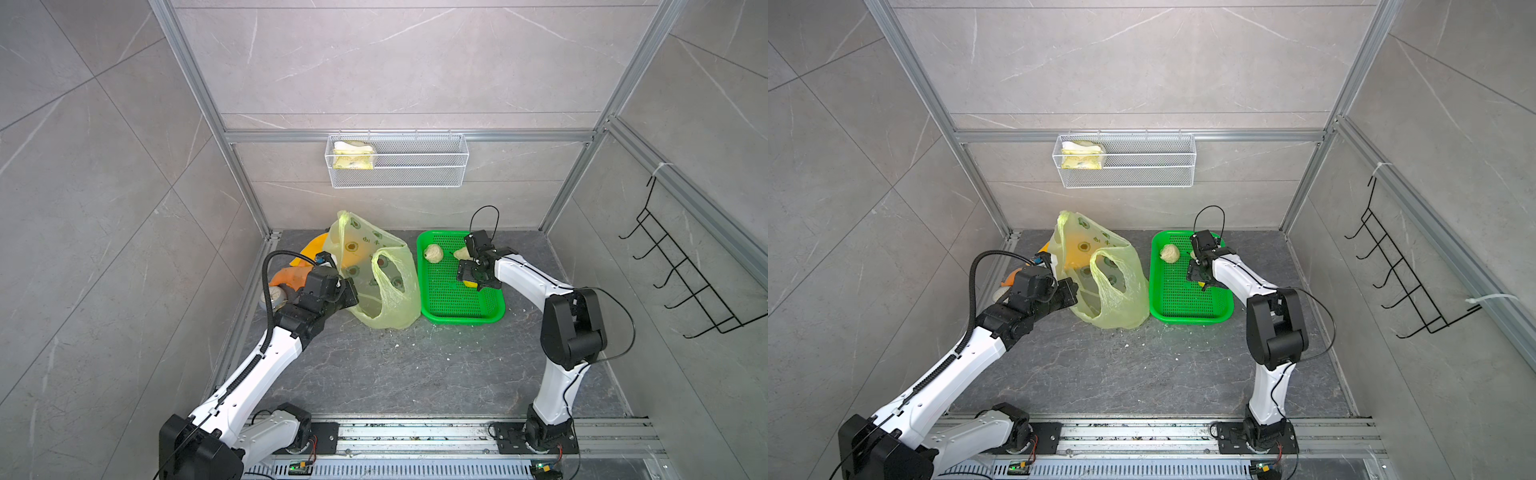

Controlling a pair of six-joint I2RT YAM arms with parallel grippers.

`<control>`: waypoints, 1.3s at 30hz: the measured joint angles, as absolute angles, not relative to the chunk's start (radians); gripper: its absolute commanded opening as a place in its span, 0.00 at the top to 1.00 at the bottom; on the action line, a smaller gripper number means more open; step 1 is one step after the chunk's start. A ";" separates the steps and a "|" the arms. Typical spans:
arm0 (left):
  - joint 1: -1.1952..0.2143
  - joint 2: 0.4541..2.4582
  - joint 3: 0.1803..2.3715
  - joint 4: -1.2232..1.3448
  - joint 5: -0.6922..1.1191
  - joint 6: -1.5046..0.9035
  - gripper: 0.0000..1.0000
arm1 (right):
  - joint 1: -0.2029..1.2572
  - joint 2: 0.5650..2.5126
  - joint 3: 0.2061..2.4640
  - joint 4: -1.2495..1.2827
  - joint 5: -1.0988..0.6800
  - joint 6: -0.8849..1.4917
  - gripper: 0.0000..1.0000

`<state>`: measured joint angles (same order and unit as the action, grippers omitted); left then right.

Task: Place the pears into plastic bags & tie knots
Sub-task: Pick up the plastic bag at the center of the board, then pick up the pear from the basket, then place the pear in the plastic bag.

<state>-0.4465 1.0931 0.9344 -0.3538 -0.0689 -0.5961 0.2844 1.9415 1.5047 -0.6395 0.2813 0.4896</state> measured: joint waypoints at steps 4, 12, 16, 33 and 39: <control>-0.470 1.092 0.931 -0.353 -0.070 -0.599 1.00 | 0.284 2.031 1.564 -0.636 0.282 0.514 0.06; -0.500 1.104 0.928 -0.352 -0.070 -0.599 1.00 | 0.284 2.202 1.727 -0.639 0.312 0.532 0.14; -0.507 1.104 0.926 -0.352 -0.074 -0.601 1.00 | 0.284 2.238 1.755 -0.645 0.322 0.519 0.36; -0.517 1.100 0.887 -0.328 -0.077 -0.602 1.00 | 0.503 1.429 1.490 -0.454 -0.011 0.447 0.71; -0.517 1.078 0.844 -0.305 -0.075 -0.601 1.00 | 0.683 1.406 1.700 -0.421 -0.195 0.440 0.68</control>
